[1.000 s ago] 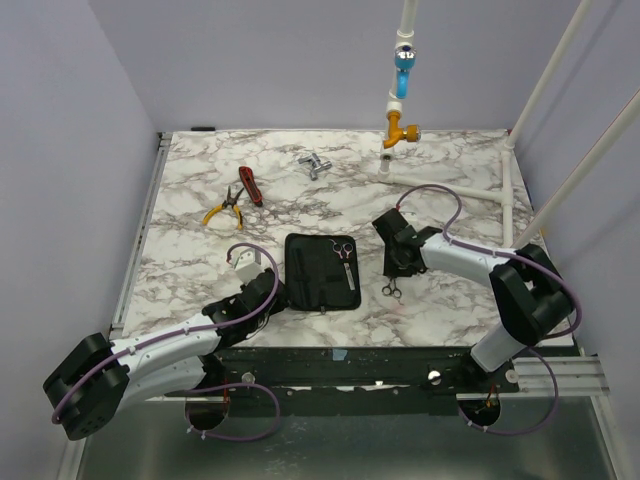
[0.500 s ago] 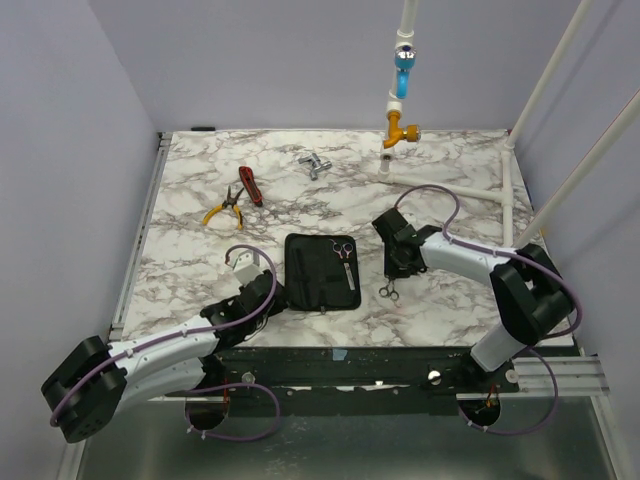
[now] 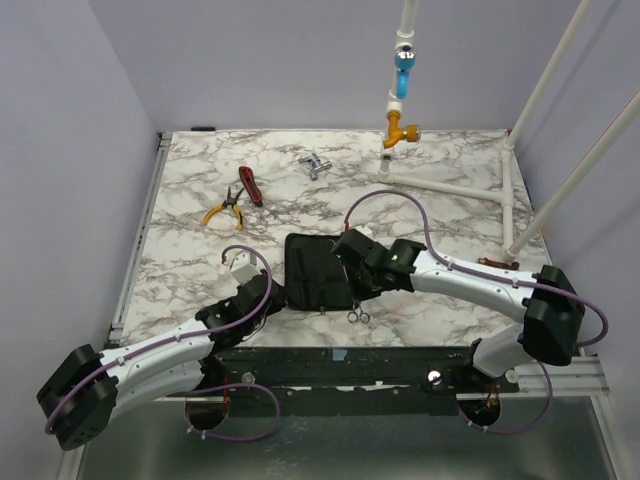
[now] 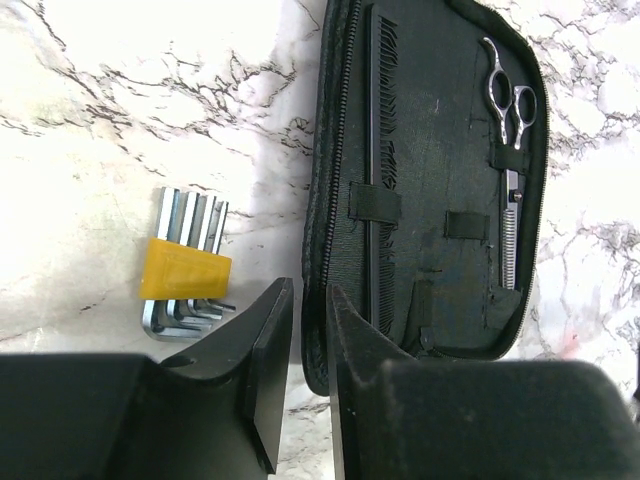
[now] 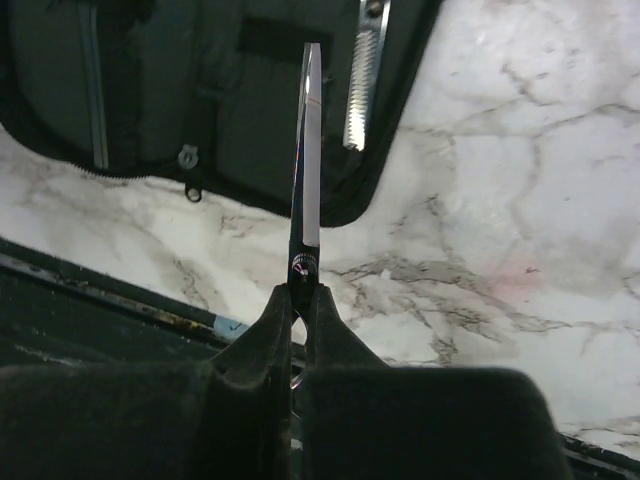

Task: Sort the hair-cutting tools
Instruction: Pick up the scissors from the center of the board, then place the scissors in the hairdressing tool bag.

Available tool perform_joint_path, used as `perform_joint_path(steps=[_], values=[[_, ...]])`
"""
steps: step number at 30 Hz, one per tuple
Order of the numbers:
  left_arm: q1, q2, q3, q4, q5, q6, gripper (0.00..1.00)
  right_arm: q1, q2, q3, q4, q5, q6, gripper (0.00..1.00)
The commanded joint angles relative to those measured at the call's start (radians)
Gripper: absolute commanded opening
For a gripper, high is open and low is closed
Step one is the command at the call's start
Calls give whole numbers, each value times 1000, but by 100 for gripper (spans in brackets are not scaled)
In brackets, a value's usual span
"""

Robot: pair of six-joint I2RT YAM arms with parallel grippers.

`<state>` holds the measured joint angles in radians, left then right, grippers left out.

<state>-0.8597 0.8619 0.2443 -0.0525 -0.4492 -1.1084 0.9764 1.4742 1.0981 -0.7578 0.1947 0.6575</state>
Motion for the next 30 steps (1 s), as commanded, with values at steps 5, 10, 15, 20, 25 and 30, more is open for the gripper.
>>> perform_joint_path(steps=[5, 10, 15, 20, 25, 30], values=[[1, -6, 4, -24, -19, 7, 9, 35, 113, 14, -8, -99, 32, 1], [1, -9, 0, -6, -10, 17, 0, 39, 157, 20, 19, -129, 19, 1], [0, 0, -3, 20, 6, 25, 0, 40, 208, 28, 55, -153, 8, 1], [0, 6, -2, -1, -8, 19, 0, 39, 265, 49, 70, -141, -2, 1], [1, -25, -13, -14, -25, 18, 0, 39, 311, 81, 79, -122, -8, 1], [1, -44, -20, -14, -17, 28, 0, 40, 354, 117, 75, -93, -32, 1]])
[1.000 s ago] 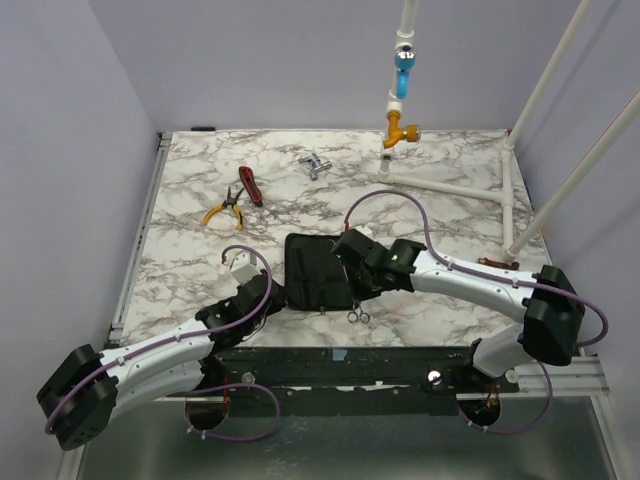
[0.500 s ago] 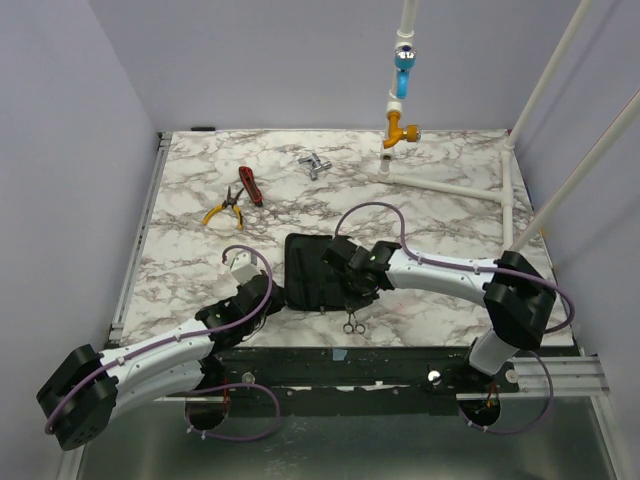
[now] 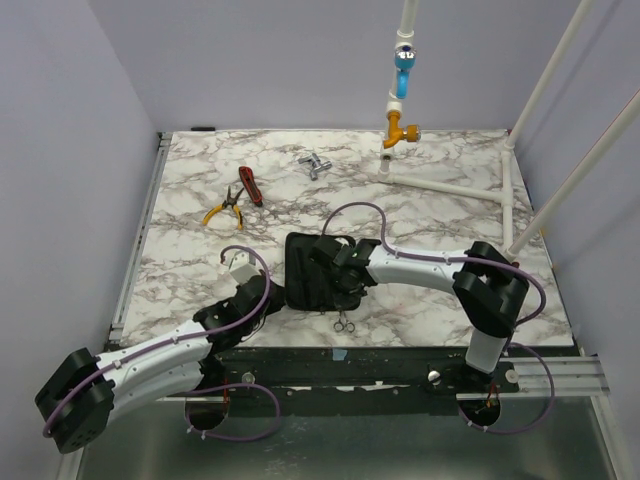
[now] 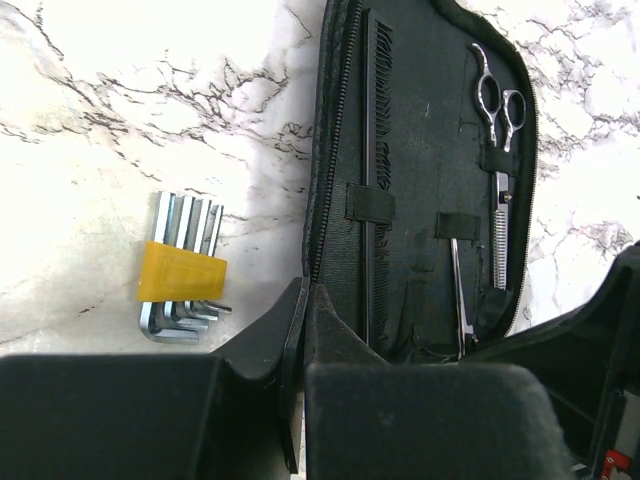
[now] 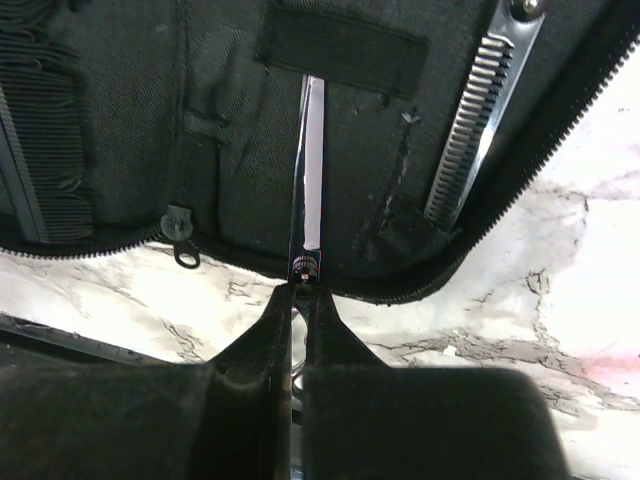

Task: Sort the hair-cutting tools
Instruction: Place the scissors in the hairdressing tool bag.

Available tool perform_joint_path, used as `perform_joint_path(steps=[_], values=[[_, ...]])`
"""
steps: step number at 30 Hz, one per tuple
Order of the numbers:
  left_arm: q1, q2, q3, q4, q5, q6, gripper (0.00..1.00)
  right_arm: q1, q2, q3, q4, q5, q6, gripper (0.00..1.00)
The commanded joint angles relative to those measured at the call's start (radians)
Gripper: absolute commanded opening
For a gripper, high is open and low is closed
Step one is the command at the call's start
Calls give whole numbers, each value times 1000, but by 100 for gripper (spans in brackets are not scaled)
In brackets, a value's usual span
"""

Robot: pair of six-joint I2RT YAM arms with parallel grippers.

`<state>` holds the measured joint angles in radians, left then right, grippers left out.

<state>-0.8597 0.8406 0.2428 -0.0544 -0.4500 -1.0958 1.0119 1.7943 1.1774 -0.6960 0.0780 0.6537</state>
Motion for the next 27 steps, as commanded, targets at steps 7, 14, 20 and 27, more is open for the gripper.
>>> perform_joint_path(steps=[7, 14, 20, 27], values=[[1, -42, -44, 3, -9, 22, 0, -11, 64, 60, 12, 42, -36, 1], [1, -36, -48, 15, 7, 44, 0, -38, 82, 85, 39, 31, -27, 1], [1, -32, -51, 18, 12, 56, 0, -83, 89, 100, 53, -29, -26, 1], [1, -22, -51, 35, 21, 63, 0, -121, 104, 102, 91, -53, -26, 1]])
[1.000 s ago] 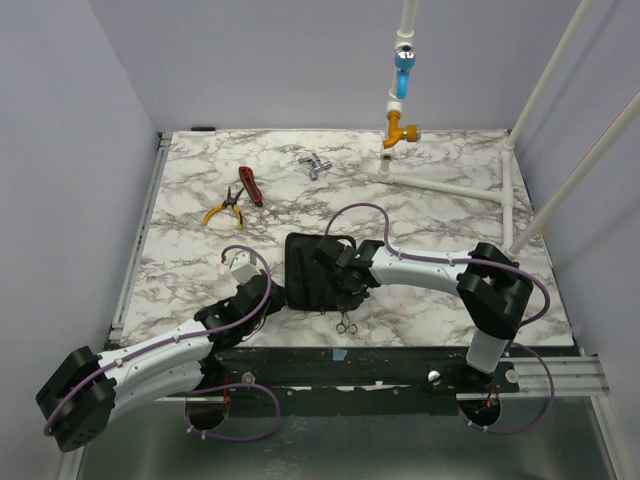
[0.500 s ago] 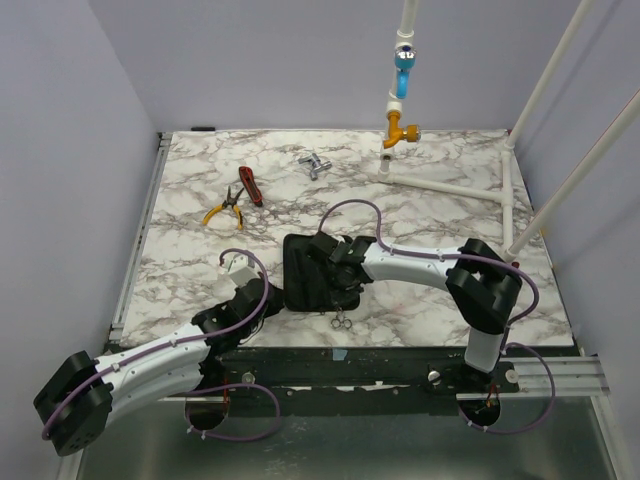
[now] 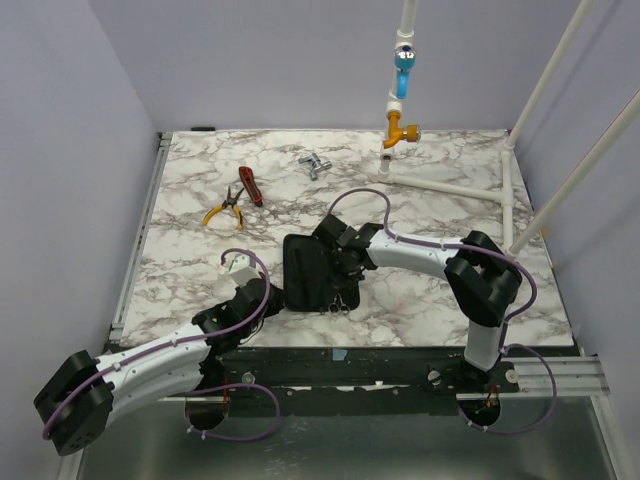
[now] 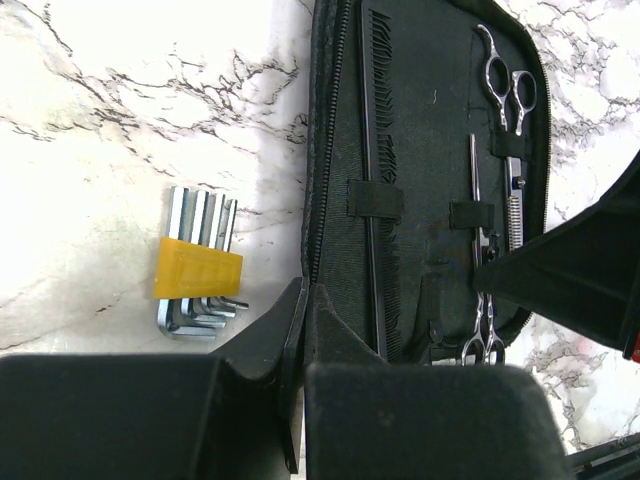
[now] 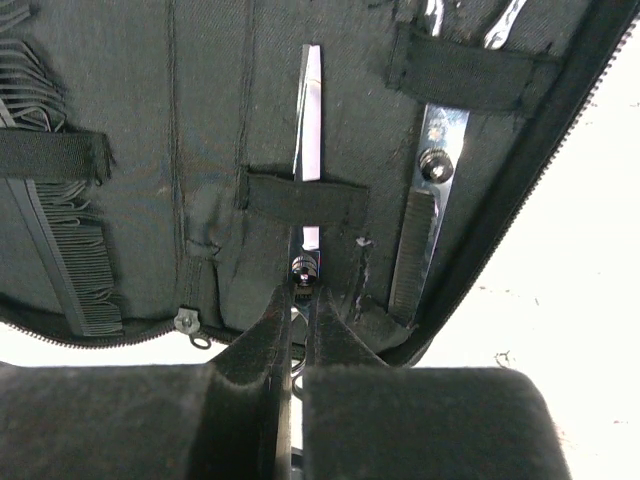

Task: Sort the hair-cutting tools
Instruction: Place the scissors in the hairdressing tool bag.

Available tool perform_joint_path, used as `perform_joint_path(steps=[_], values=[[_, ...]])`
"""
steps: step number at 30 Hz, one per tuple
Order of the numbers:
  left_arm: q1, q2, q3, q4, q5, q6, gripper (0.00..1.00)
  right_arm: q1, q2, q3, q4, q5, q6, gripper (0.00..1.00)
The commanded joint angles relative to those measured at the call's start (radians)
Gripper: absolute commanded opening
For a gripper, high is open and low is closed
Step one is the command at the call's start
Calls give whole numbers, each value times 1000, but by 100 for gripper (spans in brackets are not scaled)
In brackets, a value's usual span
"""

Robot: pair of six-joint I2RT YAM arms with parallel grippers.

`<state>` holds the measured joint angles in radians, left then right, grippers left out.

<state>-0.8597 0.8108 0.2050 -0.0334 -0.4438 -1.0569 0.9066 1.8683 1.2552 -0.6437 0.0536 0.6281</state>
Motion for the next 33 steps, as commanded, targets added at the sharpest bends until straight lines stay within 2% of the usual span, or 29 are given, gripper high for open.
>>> perform_joint_path(steps=[1, 8, 13, 16, 23, 33], values=[[0, 9, -13, 16, 16, 26, 0, -19, 35, 25, 46, -26, 2, 1], [0, 28, -8, 18, 22, 29, 0, -34, 48, 48, 65, -2, 26, 2], [1, 28, -4, 10, 17, 28, 0, -33, -30, 20, 50, -15, 14, 31], [1, 28, 2, 0, 10, 27, 0, -33, -78, -7, 29, -19, -1, 39], [0, 29, 7, -14, 1, 23, 0, -21, -199, -147, 102, -83, 5, 38], [1, 34, 22, -33, 3, 19, 0, 15, -153, -188, 171, -58, -3, 35]])
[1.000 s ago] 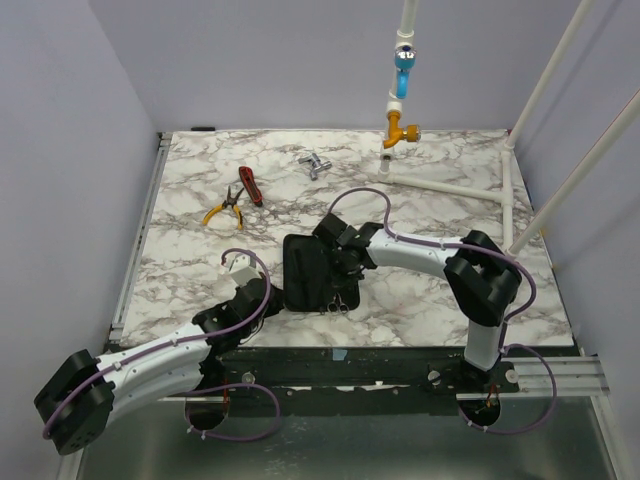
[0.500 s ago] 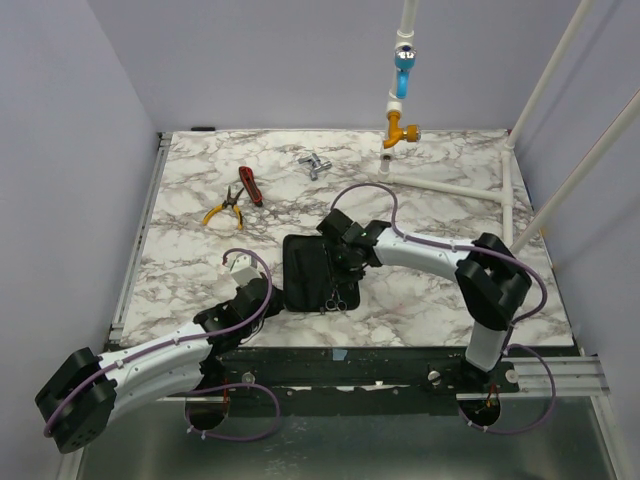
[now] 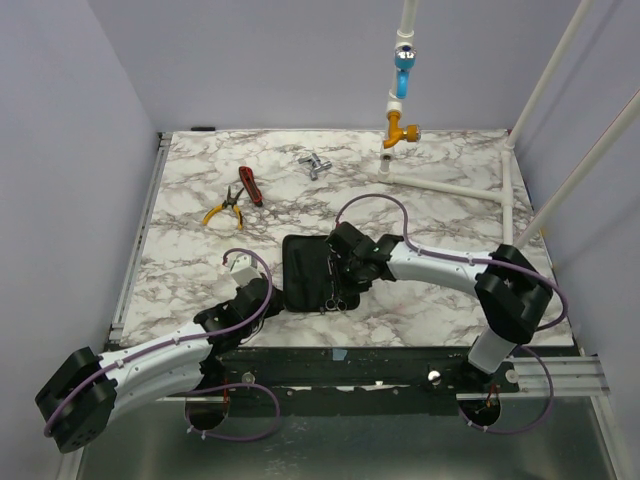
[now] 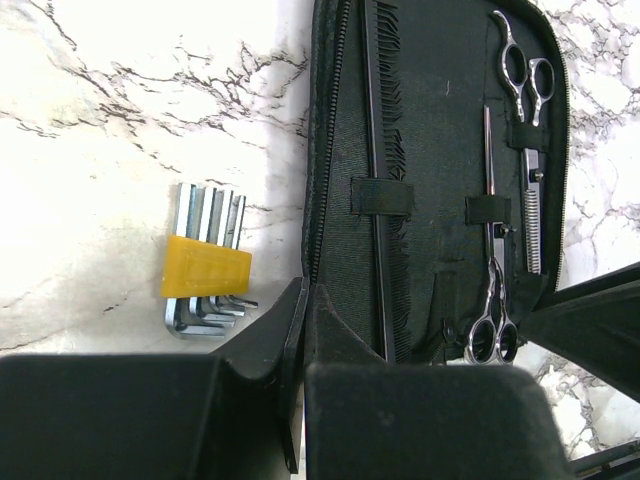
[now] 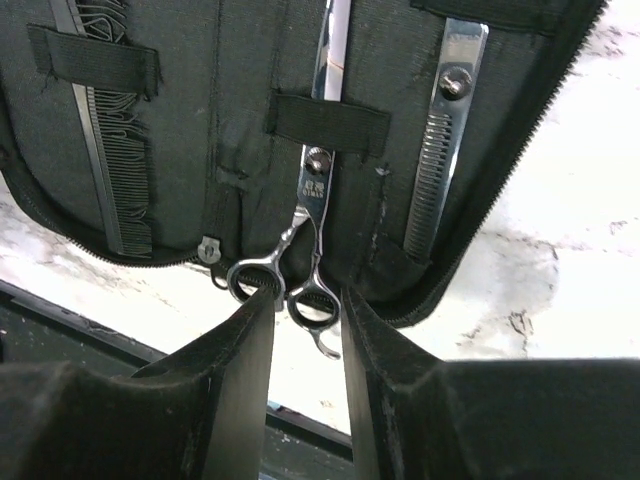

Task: Sort the hair-cutting tools
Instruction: Place the scissors in the hairdressing tool bag.

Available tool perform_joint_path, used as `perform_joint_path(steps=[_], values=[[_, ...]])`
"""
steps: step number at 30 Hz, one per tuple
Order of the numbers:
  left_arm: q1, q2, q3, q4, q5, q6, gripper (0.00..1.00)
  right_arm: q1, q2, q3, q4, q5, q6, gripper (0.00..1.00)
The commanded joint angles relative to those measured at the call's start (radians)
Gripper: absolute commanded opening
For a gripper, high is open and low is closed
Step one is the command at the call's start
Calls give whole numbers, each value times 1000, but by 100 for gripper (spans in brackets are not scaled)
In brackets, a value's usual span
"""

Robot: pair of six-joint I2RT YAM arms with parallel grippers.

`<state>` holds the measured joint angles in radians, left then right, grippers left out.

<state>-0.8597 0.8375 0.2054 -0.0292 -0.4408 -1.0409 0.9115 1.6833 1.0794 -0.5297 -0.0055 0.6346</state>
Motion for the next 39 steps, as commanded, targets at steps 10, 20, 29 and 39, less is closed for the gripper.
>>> perform_joint_path(steps=[10, 20, 29, 39], values=[[1, 17, 26, -38, 13, 6, 0, 9, 111, 7, 59, 81, -3, 21], [1, 30, 28, -28, 19, 20, 0, 10, 129, 5, 80, 109, -9, 5], [-1, 23, 8, 6, 40, 43, 0, 7, 144, -5, 133, 149, 39, 1], [-1, 39, -4, 24, 72, 52, 0, -13, 165, -7, 182, 179, 102, 1]])
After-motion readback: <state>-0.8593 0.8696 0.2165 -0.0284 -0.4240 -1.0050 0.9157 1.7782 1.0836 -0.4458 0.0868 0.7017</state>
